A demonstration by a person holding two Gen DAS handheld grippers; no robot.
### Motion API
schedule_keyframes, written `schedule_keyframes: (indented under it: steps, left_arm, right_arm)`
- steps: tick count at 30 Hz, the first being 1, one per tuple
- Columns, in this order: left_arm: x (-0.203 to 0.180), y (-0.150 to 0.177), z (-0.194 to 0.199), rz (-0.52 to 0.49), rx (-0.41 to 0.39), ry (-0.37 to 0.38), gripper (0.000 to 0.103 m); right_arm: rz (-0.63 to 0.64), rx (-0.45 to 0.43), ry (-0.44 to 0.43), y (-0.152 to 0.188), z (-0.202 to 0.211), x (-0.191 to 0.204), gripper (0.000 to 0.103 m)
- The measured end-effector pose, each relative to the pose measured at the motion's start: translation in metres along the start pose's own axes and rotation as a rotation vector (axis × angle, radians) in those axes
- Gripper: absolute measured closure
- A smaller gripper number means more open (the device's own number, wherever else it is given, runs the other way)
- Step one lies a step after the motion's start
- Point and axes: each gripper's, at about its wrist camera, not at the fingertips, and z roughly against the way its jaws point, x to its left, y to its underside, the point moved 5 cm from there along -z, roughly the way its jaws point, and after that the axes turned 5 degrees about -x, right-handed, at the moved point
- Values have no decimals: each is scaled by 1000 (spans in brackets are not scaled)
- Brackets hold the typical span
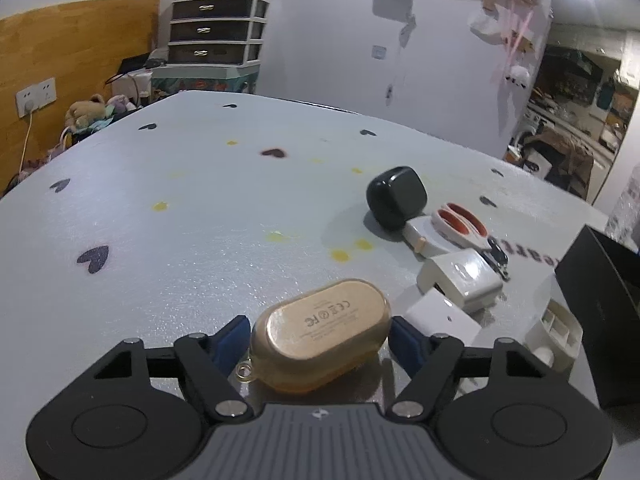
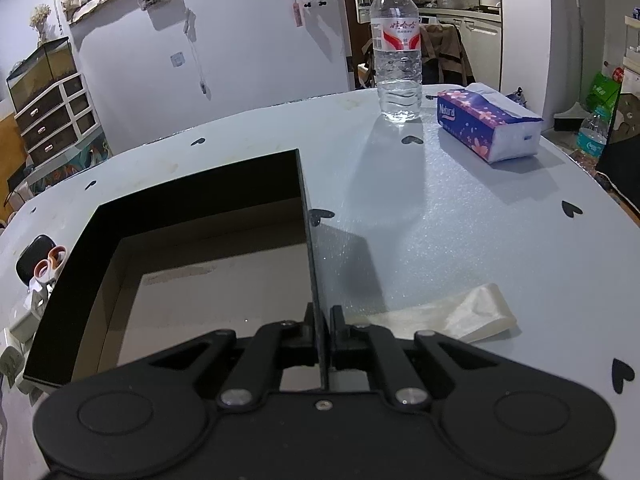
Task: Organize rigid objects
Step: 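Approach the beige earbud case with the left gripper and close on it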
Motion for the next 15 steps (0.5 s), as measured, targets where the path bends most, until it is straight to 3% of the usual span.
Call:
schedule_keyframes:
  steps: [15]
  left_arm:
    - [-21, 12, 18, -124, 71, 92, 30]
  right_arm:
    - [-7, -1, -7, 0, 0, -1, 97]
